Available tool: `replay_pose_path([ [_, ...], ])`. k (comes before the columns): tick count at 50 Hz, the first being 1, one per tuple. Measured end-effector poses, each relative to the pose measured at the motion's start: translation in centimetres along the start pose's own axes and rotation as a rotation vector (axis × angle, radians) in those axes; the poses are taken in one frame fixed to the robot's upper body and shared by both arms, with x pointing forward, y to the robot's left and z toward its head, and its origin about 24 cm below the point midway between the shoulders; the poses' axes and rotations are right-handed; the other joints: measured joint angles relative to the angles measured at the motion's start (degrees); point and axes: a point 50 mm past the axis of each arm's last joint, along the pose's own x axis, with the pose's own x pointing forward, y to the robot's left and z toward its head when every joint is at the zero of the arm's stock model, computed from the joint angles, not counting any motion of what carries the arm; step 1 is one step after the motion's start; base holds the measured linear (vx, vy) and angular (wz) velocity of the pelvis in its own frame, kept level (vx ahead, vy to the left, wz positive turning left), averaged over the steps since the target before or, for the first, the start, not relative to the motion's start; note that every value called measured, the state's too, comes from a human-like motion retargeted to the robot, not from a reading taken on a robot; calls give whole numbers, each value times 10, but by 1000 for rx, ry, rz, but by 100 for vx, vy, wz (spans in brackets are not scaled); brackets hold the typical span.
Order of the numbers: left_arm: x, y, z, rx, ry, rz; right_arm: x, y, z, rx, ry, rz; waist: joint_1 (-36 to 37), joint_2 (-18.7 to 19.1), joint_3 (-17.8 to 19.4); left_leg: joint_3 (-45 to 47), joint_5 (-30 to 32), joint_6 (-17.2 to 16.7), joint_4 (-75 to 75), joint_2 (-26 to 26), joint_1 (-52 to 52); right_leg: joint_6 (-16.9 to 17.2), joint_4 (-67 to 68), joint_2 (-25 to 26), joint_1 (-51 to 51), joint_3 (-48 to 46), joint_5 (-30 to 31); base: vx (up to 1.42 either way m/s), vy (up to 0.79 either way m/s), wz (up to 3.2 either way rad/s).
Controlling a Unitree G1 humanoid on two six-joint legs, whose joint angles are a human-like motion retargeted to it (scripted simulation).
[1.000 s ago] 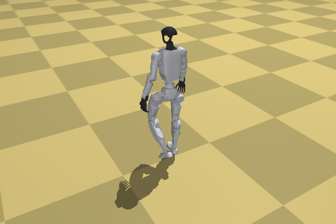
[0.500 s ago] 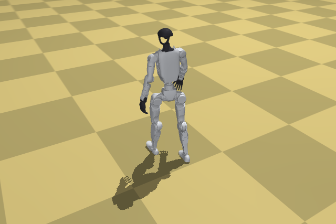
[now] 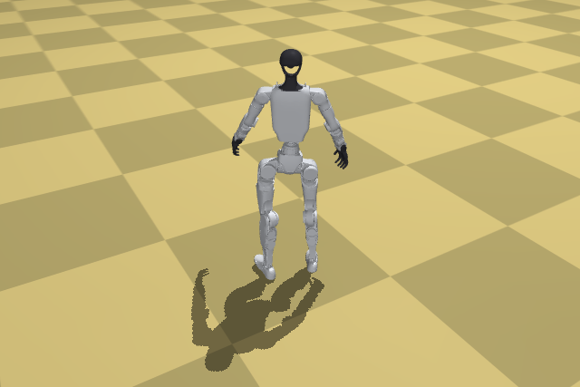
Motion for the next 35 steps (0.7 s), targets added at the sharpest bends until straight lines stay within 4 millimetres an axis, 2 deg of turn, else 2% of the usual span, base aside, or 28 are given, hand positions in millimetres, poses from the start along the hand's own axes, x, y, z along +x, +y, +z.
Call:
replay_pose_path([
  [5, -2, 1, -13, 87, 53, -13, -1, -9, 6, 30, -35, -37, -18, -8, -7, 82, 0, 20, 35, 7, 18, 35, -25, 12, 1, 93, 10, 12, -18, -176],
  [12, -2, -11, -23, 206, 111, -77, -4, -17, -2, 87, -19, -64, -34, -18, -4, 152, 22, 45, 108, 58, 57, 35, -55, 68, 31, 209, 32, 15, -33, -178],
  [18, 0, -40, -18, 225, 96, -153, -10, -24, -33, 183, 97, -115, -64, -12, -10, 149, 34, 55, 147, 73, 91, 35, -65, 89, 59, 285, 41, 17, -15, -132],
  [25, -1, -83, -1, 281, 35, -294, -22, -29, -79, 399, 256, -187, -122, 16, -40, 163, 60, 55, 119, 59, 129, 35, -65, 95, 65, 347, 36, 14, 0, -81],
  [30, -4, -108, 15, 345, -26, -397, -32, -24, -105, 473, 335, -181, -148, 36, -57, 200, 80, 55, 100, 53, 150, 35, -65, 104, 66, 380, 35, 12, -3, -67],
  [35, -7, -125, 27, 369, -72, -474, -39, -15, -120, 470, 379, -124, -159, 49, -63, 219, 103, 56, 97, 50, 167, 35, -65, 112, 71, 415, 38, 11, -4, -74],
])
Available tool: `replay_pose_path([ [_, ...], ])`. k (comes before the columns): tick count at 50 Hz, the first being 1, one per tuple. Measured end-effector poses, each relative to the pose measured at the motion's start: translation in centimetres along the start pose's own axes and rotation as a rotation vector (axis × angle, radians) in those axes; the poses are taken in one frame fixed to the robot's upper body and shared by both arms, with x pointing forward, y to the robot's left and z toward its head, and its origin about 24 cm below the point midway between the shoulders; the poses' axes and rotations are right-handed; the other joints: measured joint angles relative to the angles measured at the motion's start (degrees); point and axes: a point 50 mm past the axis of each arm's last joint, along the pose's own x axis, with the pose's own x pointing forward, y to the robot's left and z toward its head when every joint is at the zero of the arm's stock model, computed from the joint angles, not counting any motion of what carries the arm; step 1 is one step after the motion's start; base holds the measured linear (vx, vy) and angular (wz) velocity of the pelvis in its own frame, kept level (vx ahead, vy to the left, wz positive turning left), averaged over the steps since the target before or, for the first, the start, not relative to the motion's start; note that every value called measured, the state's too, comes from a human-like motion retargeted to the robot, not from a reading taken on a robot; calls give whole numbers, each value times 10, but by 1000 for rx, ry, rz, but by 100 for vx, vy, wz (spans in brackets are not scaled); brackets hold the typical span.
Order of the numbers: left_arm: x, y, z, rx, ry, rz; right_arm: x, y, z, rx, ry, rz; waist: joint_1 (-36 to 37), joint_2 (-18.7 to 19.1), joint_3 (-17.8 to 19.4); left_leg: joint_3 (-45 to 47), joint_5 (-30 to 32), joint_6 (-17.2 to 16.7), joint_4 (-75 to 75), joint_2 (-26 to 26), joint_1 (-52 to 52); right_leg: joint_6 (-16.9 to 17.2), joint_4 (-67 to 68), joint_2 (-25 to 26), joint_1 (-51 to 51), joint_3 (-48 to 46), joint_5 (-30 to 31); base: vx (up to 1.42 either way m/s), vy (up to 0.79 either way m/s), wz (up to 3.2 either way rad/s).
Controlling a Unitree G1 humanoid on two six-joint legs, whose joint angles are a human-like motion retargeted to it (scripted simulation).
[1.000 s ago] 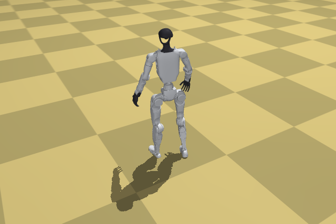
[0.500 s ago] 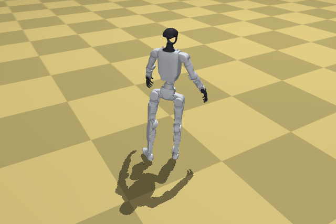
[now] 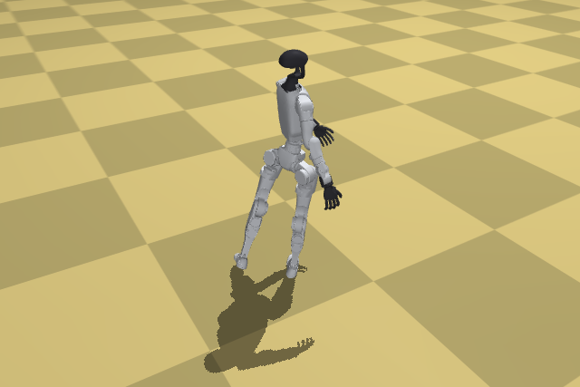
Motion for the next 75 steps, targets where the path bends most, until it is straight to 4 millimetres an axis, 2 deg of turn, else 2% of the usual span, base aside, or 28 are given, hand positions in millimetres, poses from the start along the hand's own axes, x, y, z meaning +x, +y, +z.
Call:
replay_pose_path([
  [5, 1, -8, 1, 3, -7, -50, -1, 1, -12, 8, 42, 38, -4, 11, 0, -27, 20, 3, 16, -2, 7, 0, 0, 5, 8, 37, 8, 9, -2, -83],
  [13, -1, -16, -19, 32, 64, -106, -3, -5, -29, 73, 114, 32, -5, 34, 4, -131, 39, 7, 60, -12, -8, 0, 0, 6, 13, 87, 19, 6, 3, -73],
  [18, -3, -19, -30, 55, 110, -125, -4, -10, -35, 91, 136, 19, -6, 48, 6, -163, 47, 9, 78, -22, -20, 0, 0, 2, 10, 106, 23, 2, 6, -42],
  [30, -4, -15, -36, 45, 139, -97, -4, -15, -32, 124, 119, -4, -8, 65, 12, -138, 52, 20, 75, -36, -28, 0, 0, -16, -5, 112, 19, -1, 8, -3],
  [38, -4, -14, -37, 16, 141, -80, -4, -15, -25, 87, 86, -11, 2, 64, 10, -159, 49, 17, 72, -39, -38, 0, 0, -27, -10, 90, 11, -1, 7, 27],
  [45, -3, -12, -34, -34, 126, -61, -2, -13, -11, 28, 31, -6, 17, 51, 5, -177, 45, 18, 73, -42, -53, 0, 0, -44, -14, 53, 11, -1, 8, 57],
  [50, -6, -7, -39, -74, 127, -43, -1, -11, 9, -33, -10, -11, 24, 39, 8, -170, 44, 18, 68, -41, -56, 0, 11, -50, -15, 22, 15, 0, 8, 65],
  [57, -18, 5, -70, -118, 211, 18, -2, -10, 60, -114, -137, -40, 32, 27, 8, -183, 43, 17, 61, -47, -68, -12, 23, -60, -26, -8, 15, -1, 9, 44],
  [62, -29, 13, -98, -142, 302, 77, -9, -8, 102, -132, -279, -61, 41, 23, 8, -193, 39, 15, 57, -47, -73, -15, 25, -64, -28, -26, 13, 1, 5, 31],
  [65, -34, 16, -107, -156, 336, 106, -14, -4, 120, -124, -355, -62, 53, 19, 8, -201, 38, 16, 60, -48, -79, -13, 25, -69, -28, -40, 10, 1, 6, 38],
  [70, -33, 22, -102, -176, 314, 138, -17, 6, 126, -111, -411, -37, 83, 4, 13, -234, 34, 21, 91, -49, -105, -16, 33, -82, -27, -75, 2, 0, 7, 68],
  [75, -24, 24, -75, -220, 212, 142, -13, 25, 108, -161, -374, 17, 123, -19, 27, -285, 32, 33, 168, -44, -163, -37, 49, -101, -20, -132, -16, -1, 8, 121],
])
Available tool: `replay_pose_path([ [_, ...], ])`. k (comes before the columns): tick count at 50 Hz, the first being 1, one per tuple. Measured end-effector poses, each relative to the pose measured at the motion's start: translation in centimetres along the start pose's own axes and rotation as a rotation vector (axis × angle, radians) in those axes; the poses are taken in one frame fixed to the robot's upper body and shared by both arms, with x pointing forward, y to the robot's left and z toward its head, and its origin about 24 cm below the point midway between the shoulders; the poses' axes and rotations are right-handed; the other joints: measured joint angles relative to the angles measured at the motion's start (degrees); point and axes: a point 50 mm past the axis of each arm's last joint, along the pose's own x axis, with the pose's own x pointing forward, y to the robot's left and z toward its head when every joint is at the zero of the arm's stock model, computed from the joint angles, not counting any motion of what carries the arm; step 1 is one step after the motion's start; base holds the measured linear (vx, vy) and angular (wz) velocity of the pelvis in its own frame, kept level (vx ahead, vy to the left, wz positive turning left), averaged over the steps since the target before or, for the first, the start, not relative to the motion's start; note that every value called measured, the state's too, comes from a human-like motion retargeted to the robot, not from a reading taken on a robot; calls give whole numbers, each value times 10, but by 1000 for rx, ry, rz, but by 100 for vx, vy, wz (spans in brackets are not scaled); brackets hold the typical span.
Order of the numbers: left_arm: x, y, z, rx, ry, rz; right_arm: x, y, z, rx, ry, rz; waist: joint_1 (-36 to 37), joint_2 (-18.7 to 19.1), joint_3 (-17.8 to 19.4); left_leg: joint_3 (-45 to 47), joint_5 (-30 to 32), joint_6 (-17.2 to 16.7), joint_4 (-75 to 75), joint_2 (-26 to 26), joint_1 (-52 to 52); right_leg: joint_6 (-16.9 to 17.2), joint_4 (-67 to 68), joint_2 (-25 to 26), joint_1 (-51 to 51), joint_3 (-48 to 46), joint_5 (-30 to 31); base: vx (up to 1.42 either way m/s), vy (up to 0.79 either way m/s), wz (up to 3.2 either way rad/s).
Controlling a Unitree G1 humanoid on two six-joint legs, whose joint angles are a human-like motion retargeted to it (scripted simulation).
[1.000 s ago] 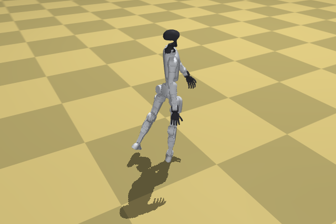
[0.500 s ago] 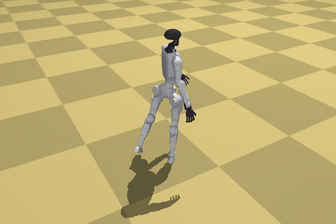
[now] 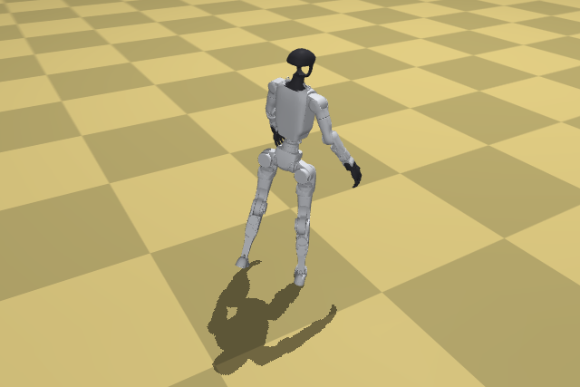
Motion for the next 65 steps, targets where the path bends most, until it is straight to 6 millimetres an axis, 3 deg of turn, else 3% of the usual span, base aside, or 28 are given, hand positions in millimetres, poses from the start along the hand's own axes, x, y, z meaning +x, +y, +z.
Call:
replay_pose_path([
  [5, 1, -10, 25, -77, -98, -43, -2, 29, -13, -159, 40, 122, 41, -22, 21, -30, 22, 17, 105, 14, -85, -28, 18, -18, 9, -83, -21, -1, 10, 163],
  [10, -1, -11, 28, -141, -142, -52, -1, 52, -7, -400, 18, 237, 89, -45, 46, -23, -12, 22, 153, 17, -145, -42, 26, -40, 22, -160, -31, 1, 13, 151],
  [15, -4, 4, 6, -187, -109, 20, 3, 58, 11, -513, -24, 238, 147, -64, 71, 16, -68, 2, 52, 14, -151, -34, 19, -56, 41, -221, -31, 6, 17, 107],
  [18, -5, 17, -3, -262, -53, 139, 9, 44, 30, -532, 7, 143, 179, -66, 95, 69, -66, -17, -89, 18, -133, -16, 3, -57, 55, -259, -23, 9, 21, 90],
  [23, -11, 36, -32, -310, 32, 270, 13, 25, 58, -368, -51, -6, 208, -39, 124, 155, -75, -82, -280, 45, -95, -17, -3, -22, 102, -318, -30, 19, 26, 92],
  [27, -17, 41, -60, -333, 111, 321, 13, 12, 71, -252, -102, -75, 215, -26, 129, 178, -74, -124, -318, 55, -86, -28, 0, -7, 138, -357, -33, 30, 30, 93],
  [32, -26, 38, -96, -336, 195, 300, 11, 16, 70, -176, -158, -39, 212, -20, 120, 137, -73, -141, -316, 51, -58, -58, 47, 0, 169, -402, 0, 41, 34, 90],
  [35, -31, 32, -112, -312, 220, 258, 9, 28, 59, -149, -186, 49, 207, -13, 118, 98, -107, -128, -301, 52, -30, -82, 129, -5, 170, -434, 54, 47, 36, 94],
  [38, -30, 26, -116, -272, 248, 207, 7, 44, 42, -151, -142, 163, 202, -4, 111, 59, -135, -107, -287, 58, -15, -89, 280, -14, 109, -430, 101, 43, 33, 92],
  [41, -25, 21, -107, -243, 237, 177, 5, 60, 26, -159, -88, 255, 187, -6, 99, 16, -152, -91, -274, 54, -18, -67, 400, 0, 19, -374, 109, 37, 25, 107],
  [44, -17, 17, -86, -220, 191, 157, 2, 73, 10, -177, -34, 316, 166, -10, 94, -26, -165, -85, -263, 48, -19, -52, 434, 21, -46, -339, 71, 35, 17, 121],
  [50, -3, 12, -20, -173, 4, 101, -4, 85, -18, -221, 53, 357, 117, -27, 106, -97, -188, -86, -257, 24, 6, -88, 274, -13, -72, -418, -19, 35, 9, 119],
  [52, 0, 11, 3, -162, -71, 88, -5, 85, -25, -230, 78, 344, 98, -43, 111, -121, -193, -83, -260, 5, 20, -75, 172, -17, -66, -420, -8, 36, 1, 119],
  [55, 0, 12, 39, -145, -190, 86, -6, 83, -34, -235, 112, 314, 70, -72, 120, -155, -203, -77, -264, -26, 46, -28, 40, -24, -67, -384, 31, 38, -3, 103],
  [59, -4, 16, 75, -101, -316, 95, -6, 80, -41, -214, 150, 292, 52, -89, 131, -176, -219, -79, -267, -32, 84, 31, -42, -18, -95, -331, 74, 40, -11, 48],
  [65, -11, 24, 101, -35, -406, 118, -4, 70, -39, -166, 145, 250, 56, -72, 136, -151, -236, -110, -262, 21, 122, 37, -49, 45, -166, -353, 78, 39, -30, -20],
])
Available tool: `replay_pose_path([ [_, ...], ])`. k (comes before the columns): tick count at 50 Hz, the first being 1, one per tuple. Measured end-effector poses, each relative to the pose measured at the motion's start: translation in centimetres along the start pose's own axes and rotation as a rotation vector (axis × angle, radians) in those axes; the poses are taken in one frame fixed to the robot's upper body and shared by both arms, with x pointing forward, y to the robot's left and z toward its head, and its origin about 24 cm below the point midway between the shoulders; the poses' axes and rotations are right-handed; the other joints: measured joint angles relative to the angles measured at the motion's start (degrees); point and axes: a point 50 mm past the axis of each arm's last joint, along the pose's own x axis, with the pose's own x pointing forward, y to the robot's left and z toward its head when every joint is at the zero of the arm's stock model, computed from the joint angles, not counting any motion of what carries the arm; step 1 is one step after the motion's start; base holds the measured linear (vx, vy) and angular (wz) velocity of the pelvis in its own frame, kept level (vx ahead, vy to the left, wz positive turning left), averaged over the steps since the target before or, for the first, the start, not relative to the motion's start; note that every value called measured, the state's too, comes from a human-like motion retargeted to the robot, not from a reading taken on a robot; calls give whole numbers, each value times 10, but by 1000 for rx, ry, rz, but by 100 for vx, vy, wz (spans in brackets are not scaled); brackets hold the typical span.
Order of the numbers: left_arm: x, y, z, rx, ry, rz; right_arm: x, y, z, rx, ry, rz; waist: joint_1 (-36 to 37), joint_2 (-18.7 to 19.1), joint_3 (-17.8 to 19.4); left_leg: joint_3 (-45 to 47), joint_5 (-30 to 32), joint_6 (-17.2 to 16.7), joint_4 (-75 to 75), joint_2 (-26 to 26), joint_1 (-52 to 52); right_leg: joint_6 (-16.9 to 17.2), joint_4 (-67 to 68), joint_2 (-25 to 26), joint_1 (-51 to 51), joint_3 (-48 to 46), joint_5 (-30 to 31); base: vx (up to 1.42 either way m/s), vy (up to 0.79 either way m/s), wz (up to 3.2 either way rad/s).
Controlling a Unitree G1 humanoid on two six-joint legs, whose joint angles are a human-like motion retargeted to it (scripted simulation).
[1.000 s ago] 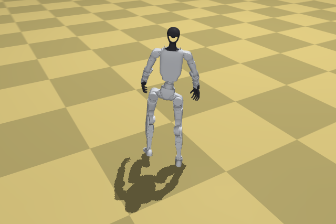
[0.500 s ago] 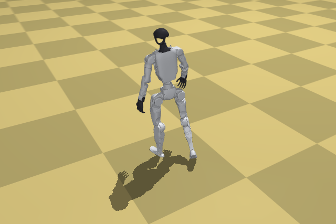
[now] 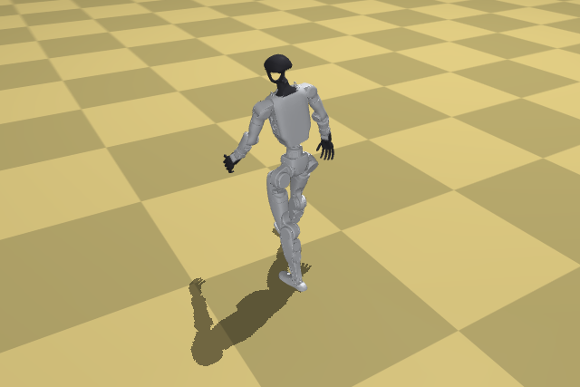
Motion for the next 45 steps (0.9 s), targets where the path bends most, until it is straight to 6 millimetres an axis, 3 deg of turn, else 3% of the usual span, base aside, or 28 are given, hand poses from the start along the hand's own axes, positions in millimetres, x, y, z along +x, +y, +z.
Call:
replay_pose_path([
  [2, 0, 1, -1, 12, 4, 4, -1, -4, 0, 12, -5, -18, -2, 2, -4, 2, -3, 1, 3, -4, 8, 0, 0, -4, -5, -32, -10, 44, -10, -11],
  [8, -7, 0, -27, 29, 85, 2, -2, -10, -5, 19, 1, -41, -16, 7, -28, -32, 18, 13, 15, -35, 30, 0, 0, -35, 29, -100, -3, 54, -6, 19],
  [13, -27, -5, -80, 14, 244, -30, -1, -4, -8, -24, 38, -9, 3, 13, -45, -58, 95, 25, 82, -59, 33, 0, 0, -51, 78, -76, -20, 64, -14, -20],
  [17, -58, -9, -135, -3, 435, -63, 1, -1, 4, -86, 41, 21, 36, -2, -55, -22, 175, 54, 266, -88, -44, -15, 0, -70, 114, -32, -55, 61, -23, -70],
  [20, -85, -11, -171, -14, 569, -75, 2, -4, 28, -139, -14, 9, 60, -11, -61, 13, 208, 82, 436, -98, -148, -28, 8, -78, 126, 0, -76, 53, -20, -79],
  [23, -109, -12, -198, -21, 667, -80, 1, -11, 65, -196, -123, -30, 88, -19, -57, 41, 187, 116, 531, -104, -236, -29, 19, -81, 133, 34, -97, 49, -14, -93],
  [29, -137, -14, -225, -69, 778, -34, -17, -26, 147, -304, -373, -120, 148, -46, -50, 91, 120, 164, 484, -112, -371, -3, 40, -90, 127, 95, -133, 45, -7, -88],
  [33, -143, -12, -231, -133, 806, 36, -37, -33, 192, -338, -541, -174, 190, -44, -39, 105, 150, 146, 272, -101, -386, -7, 54, -75, 136, 130, -160, 50, 2, -91],
  [37, -143, -12, -230, -163, 790, 58, -51, -34, 213, -357, -667, -215, 233, -1, -10, 125, 191, 67, 31, -51, -337, -27, 59, -21, 199, 157, -193, 61, 7, -98],
  [41, -134, -15, -223, -140, 738, 30, -49, -30, 206, -369, -677, -213, 247, 29, 14, 143, 178, -6, -56, -24, -315, -46, 62, 1, 272, 166, -215, 67, 12, -39],
  [45, -119, -13, -209, -108, 674, 20, -32, -13, 177, -349, -600, -146, 244, 32, 2, 139, 192, -11, -56, -20, -294, -81, 90, 7, 305, 174, -211, 71, 16, -3],
])
